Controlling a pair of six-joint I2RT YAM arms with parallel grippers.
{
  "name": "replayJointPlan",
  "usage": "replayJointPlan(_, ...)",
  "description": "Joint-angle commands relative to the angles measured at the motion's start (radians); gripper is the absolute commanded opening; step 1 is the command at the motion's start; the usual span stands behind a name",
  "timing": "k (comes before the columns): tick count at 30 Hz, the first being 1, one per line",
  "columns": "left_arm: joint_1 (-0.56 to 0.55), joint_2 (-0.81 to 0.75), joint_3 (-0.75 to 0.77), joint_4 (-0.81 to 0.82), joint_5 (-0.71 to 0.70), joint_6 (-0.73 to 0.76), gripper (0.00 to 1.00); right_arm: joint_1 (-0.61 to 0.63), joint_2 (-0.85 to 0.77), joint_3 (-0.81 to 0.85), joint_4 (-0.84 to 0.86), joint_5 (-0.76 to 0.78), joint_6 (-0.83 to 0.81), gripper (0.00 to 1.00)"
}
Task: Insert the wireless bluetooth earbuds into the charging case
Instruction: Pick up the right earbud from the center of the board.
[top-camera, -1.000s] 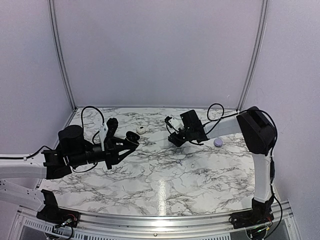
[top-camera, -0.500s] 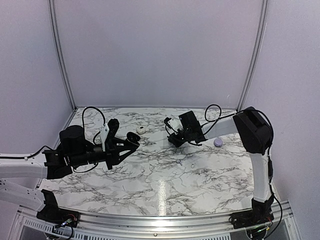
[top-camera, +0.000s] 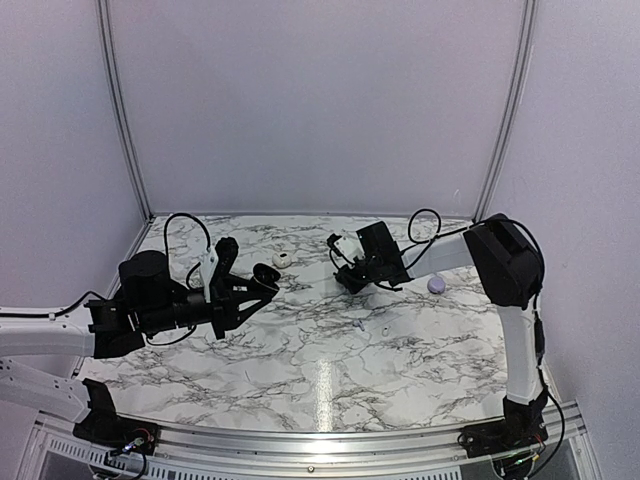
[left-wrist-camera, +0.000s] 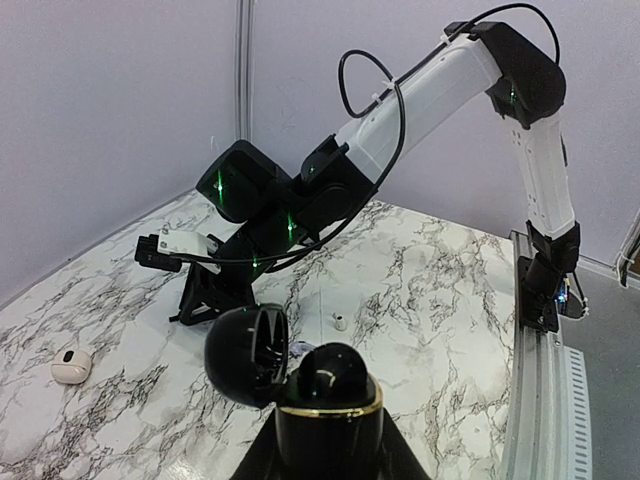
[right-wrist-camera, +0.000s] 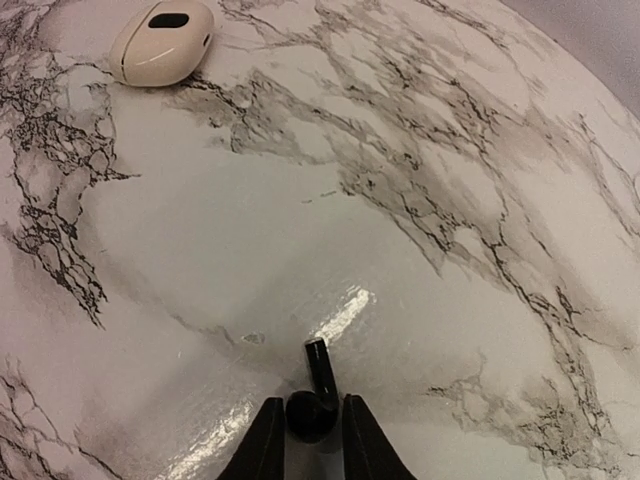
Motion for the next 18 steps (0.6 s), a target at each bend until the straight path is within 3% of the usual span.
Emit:
replayJointPlan(1,0.007,0.008,0.014,0.046,-0.008,0.011,0.0,-0.008,0.007,0.002,-0.013,0.021,-0.011,0.18)
replayJointPlan(8,0.007,-0.004,0.003,0.046,-0.001,0.01,0.0,0.0,-0.077,-0.029,-0.022,-0.006,-0.028,0.07)
replayJointPlan(18,0.006,-0.033,-0.029,0.045,0.15,0.127,0.0,0.08,-0.393,-0.133,-0.167,-0.1,-0.049,0.04)
